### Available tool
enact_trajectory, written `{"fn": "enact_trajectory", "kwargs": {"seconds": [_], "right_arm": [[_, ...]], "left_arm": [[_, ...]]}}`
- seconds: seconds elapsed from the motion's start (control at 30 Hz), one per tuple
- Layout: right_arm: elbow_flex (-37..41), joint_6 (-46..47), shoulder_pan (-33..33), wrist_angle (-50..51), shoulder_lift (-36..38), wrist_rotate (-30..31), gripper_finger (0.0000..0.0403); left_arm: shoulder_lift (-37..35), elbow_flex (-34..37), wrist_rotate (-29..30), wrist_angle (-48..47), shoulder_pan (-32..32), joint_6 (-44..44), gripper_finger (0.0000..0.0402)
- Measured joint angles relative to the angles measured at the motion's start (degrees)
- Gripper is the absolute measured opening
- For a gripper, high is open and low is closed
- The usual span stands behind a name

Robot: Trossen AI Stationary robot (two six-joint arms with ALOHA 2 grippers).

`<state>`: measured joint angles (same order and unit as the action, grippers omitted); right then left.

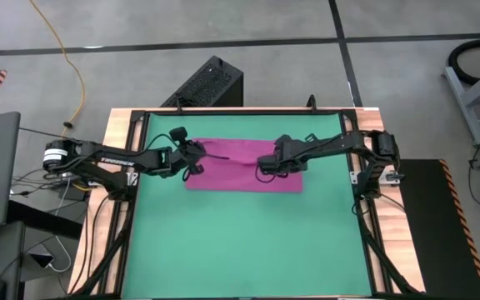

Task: Roll towel
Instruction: Fold the pink towel

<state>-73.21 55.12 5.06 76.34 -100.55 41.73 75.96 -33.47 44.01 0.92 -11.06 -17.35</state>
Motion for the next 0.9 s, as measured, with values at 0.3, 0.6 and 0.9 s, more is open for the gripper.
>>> {"fn": "enact_trajectory", "kwargs": {"seconds": [0.3, 0.6, 0.9], "right_arm": [[0.0, -1.6, -0.02, -1.72, 0.0, -1.55, 0.0011], [0.0, -1.59, 0.0, -1.64, 0.0, -2.42, 0.0034], [0.0, -0.88, 1.67, -1.64, 0.0, -4.46, 0.0096]], "left_arm": [[0.0, 0.0, 0.24, -0.26, -1.23, 0.82, 0.0], [0.0, -0.02, 0.24, -1.9, -1.41, 2.15, 0.0], [0.0, -0.02, 0.07, -2.06, -1.43, 3.27, 0.0]]}}
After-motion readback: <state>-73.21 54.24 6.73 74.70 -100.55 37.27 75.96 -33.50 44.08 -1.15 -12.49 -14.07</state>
